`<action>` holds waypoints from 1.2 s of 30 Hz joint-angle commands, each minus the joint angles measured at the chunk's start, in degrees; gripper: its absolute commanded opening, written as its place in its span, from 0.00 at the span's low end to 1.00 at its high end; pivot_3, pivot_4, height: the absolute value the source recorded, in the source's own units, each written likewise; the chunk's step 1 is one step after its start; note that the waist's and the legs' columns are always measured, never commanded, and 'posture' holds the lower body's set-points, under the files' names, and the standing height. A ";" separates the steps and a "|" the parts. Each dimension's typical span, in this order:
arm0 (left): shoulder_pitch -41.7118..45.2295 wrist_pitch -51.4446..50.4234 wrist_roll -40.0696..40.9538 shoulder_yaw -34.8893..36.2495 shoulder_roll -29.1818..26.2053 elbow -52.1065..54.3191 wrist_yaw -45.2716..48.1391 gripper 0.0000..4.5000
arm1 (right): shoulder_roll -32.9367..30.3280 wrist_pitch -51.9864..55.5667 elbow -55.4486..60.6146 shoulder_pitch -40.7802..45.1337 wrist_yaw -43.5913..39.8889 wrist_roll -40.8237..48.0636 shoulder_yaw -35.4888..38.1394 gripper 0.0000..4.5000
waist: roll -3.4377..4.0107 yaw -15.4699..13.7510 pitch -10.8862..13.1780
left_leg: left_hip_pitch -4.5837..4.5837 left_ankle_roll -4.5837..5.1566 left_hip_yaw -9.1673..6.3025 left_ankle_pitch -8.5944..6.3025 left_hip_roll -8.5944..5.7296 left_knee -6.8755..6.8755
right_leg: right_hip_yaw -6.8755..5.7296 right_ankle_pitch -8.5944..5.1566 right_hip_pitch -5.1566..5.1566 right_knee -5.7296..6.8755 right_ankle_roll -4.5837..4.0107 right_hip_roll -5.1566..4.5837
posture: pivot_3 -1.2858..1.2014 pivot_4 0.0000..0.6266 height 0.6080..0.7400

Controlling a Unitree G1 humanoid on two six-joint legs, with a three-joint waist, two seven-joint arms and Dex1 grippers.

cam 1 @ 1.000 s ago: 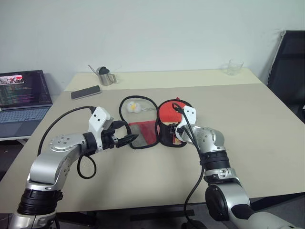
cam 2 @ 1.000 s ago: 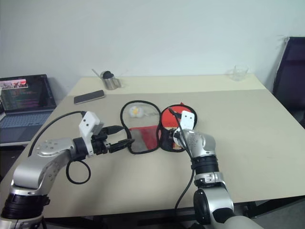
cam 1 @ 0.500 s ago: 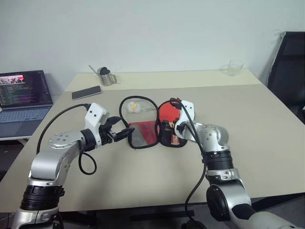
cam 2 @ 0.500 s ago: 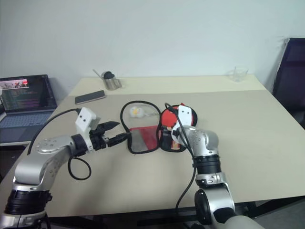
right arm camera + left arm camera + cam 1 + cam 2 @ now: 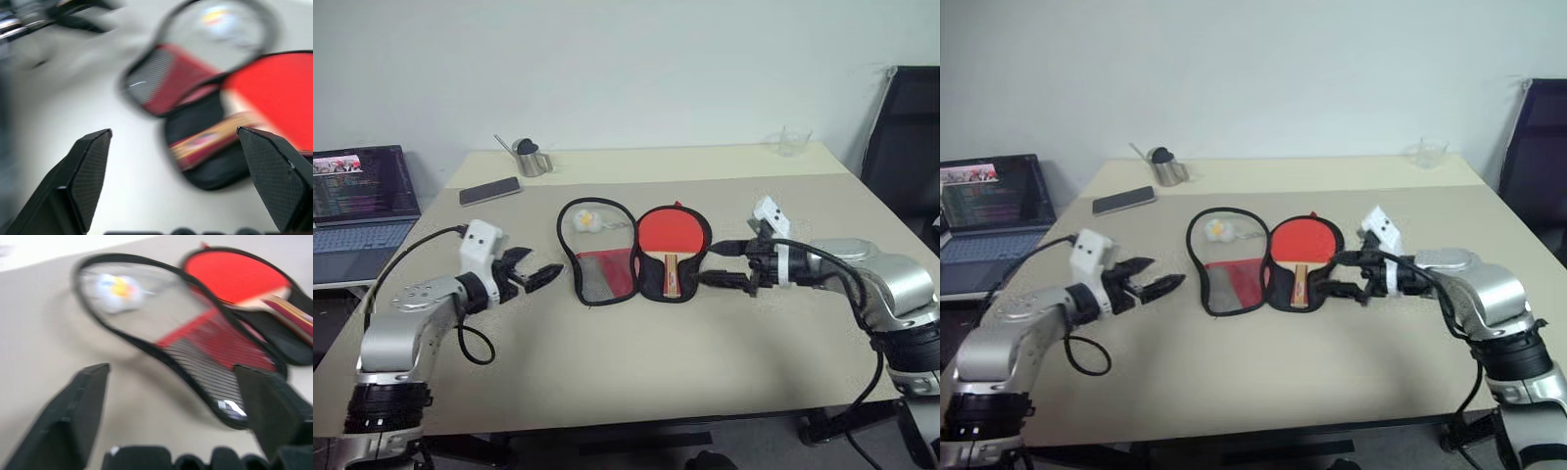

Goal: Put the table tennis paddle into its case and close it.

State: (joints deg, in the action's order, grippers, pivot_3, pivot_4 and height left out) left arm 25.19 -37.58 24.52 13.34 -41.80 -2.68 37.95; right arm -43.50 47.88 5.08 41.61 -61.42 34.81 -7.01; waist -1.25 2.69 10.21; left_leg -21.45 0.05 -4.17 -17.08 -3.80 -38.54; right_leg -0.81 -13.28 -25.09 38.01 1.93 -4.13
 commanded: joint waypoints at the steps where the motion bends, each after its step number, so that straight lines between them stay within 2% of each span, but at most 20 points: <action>1: 2.68 0.27 -1.43 -0.36 -0.53 -3.08 -0.31 0.99 | -0.68 -4.00 -0.73 1.48 -5.97 0.73 1.68 1.00 | 0.00 -0.26 0.00 | 0.00 -0.03 -0.02 -0.02 0.04 -0.11 | -0.02 0.02 0.05 -0.01 0.00 0.04 | 0.52 0.24 1.00; 2: 3.44 0.45 -1.76 -0.80 -0.37 -4.33 -0.15 0.99 | -0.28 -4.55 -1.36 1.96 -5.95 0.23 1.71 1.00 | -0.01 -0.49 0.00 | 0.00 -0.08 -0.02 -0.05 0.07 -0.20 | -0.02 0.05 0.08 0.00 0.00 0.06 | 0.52 0.24 1.00; 3: 4.46 0.40 -1.86 -1.12 -0.02 -5.82 0.02 0.93 | 0.08 -4.90 -1.94 2.54 -5.89 -0.04 1.92 1.00 | -0.01 -0.66 0.00 | -0.01 -0.10 -0.02 -0.05 0.08 -0.26 | -0.01 0.11 0.09 -0.01 0.02 0.07 | 0.52 0.24 1.00; 6: 6.89 2.52 -4.15 -2.49 0.46 -11.04 -0.52 0.81 | 0.45 -5.06 -1.69 3.28 -6.62 0.71 2.67 1.00 | -0.01 -1.04 0.00 | -0.03 -0.13 -0.01 -0.04 0.08 -0.33 | 0.00 0.17 0.08 -0.01 0.00 0.07 | 0.52 0.24 1.00; 11: 12.35 6.73 -9.80 -6.36 4.51 -25.62 -3.46 0.39 | 0.52 -5.60 -0.41 4.54 -6.99 0.40 3.38 1.00 | -0.02 -1.53 -0.01 | -0.13 -0.30 -0.04 0.04 0.08 -0.36 | -0.03 0.20 0.02 -0.05 0.00 0.06 | 0.52 0.24 1.00; 16: 16.98 10.48 -12.35 -8.91 8.32 -32.23 -2.39 0.00 | 3.14 -7.21 -3.00 6.39 0.80 -4.51 3.23 1.00 | -0.07 -1.79 0.00 | -0.42 -0.35 -0.05 0.04 0.08 -0.43 | -0.03 0.22 -0.24 -0.02 0.01 0.04 | 0.52 0.24 1.00; 20: 20.14 11.68 -13.87 -10.23 10.60 -35.51 -2.02 0.00 | 5.01 -7.62 -5.52 7.46 4.63 -6.84 3.60 1.00 | -0.08 -2.38 -0.01 | -0.41 -0.37 -0.03 0.05 0.06 -0.44 | -0.02 0.24 -0.22 -0.04 0.00 0.01 | 0.52 0.24 1.00; 26: 24.07 9.50 -14.78 -11.86 13.71 -36.85 -0.98 0.00 | 4.79 -7.71 -5.03 6.70 4.32 -7.07 3.97 1.00 | -0.09 -2.30 -0.01 | -0.47 -0.37 0.01 0.04 0.06 -0.41 | 0.00 0.24 -0.28 -0.08 0.01 0.02 | 0.52 0.24 1.00; 32: 26.62 6.59 -12.60 -11.66 18.39 -31.02 0.59 0.00 | 3.93 -7.63 -3.86 5.76 3.75 -6.87 4.55 1.00 | -0.11 -2.56 0.00 | -0.48 -0.37 0.00 0.04 0.04 -0.45 | -0.01 0.25 -0.25 -0.08 0.03 0.02 | 0.52 0.24 1.00; 36: 27.66 1.46 -7.07 -10.20 20.91 -20.33 2.77 0.00 | 1.01 -9.12 -4.66 5.20 3.44 -8.96 5.00 1.00 | -0.13 -2.56 0.02 | -0.51 -0.37 0.00 0.04 0.05 -0.45 | -0.01 0.25 -0.26 -0.08 0.03 0.02 | 0.52 0.24 1.00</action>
State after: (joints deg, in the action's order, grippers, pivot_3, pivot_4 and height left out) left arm 50.10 -34.09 14.22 2.00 -21.41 -30.27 39.46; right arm -40.65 40.73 -0.19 45.97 -57.99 27.40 -4.44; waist -1.38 0.13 10.23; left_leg -21.96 -0.31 -4.17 -17.05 -3.75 -38.99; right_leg -0.81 -13.03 -25.34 37.93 1.96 -4.11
